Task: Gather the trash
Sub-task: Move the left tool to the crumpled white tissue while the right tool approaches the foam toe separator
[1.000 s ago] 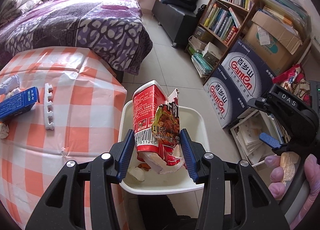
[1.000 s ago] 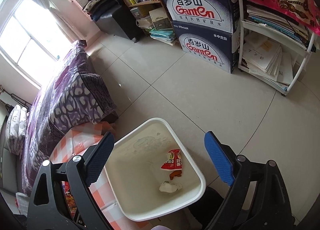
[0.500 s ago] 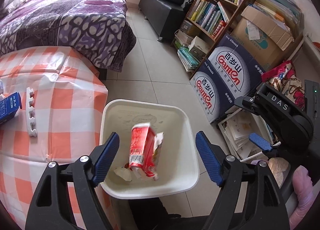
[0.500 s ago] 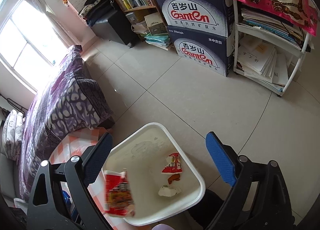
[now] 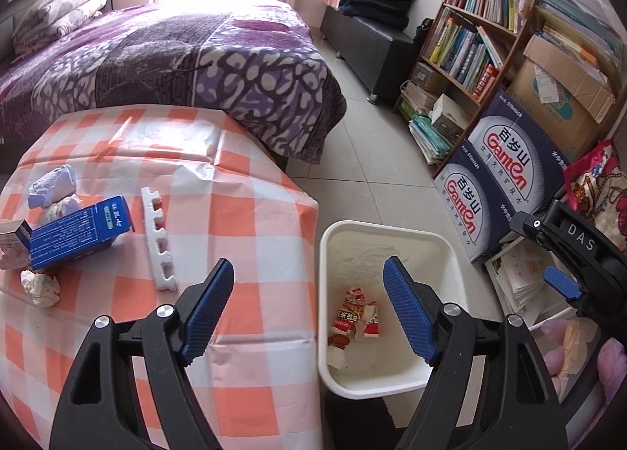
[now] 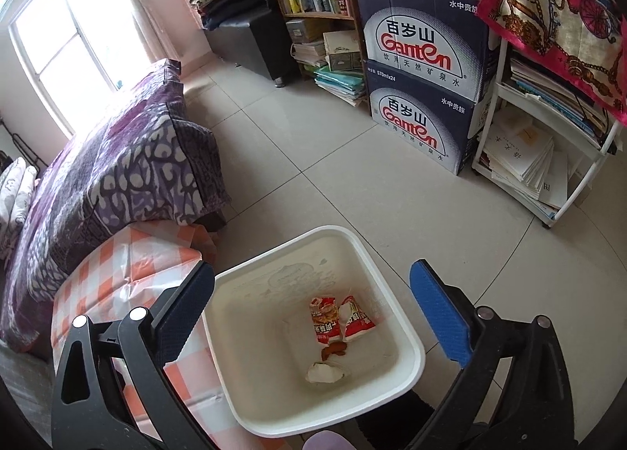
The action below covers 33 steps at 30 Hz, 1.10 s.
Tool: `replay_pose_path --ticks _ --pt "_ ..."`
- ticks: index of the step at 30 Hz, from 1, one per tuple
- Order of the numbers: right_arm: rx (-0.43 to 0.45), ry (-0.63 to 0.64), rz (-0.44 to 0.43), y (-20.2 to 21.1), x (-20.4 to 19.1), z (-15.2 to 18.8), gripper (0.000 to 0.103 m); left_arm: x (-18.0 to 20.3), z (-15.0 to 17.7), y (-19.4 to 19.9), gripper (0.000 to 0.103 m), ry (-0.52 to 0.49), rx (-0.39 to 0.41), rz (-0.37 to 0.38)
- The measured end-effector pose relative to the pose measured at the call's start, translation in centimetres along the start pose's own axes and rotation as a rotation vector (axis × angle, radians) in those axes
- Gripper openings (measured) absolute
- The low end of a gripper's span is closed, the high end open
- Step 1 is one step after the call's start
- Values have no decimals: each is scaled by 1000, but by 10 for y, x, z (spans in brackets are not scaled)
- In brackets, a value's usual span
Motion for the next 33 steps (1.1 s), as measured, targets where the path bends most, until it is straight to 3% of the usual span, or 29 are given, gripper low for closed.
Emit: replay_pose_path --ticks 11,33 --pt "-47 103 4 -9 -41 37 96 -66 32 4 78 91 -73 -109" --pt "-128 352 -4 -27 -124 123 96 -215 102 -7 78 410 -239 -300"
Point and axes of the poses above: each gripper's, at about its wrist camera, not at the fingertips, and y roughly against the way its jaws point, x to its right, z to its underside, the point moved 2 cm from there along -y, roughly the way its jaws point, and after that the axes turned 14 degrees about -y, right-handed, at the moved point
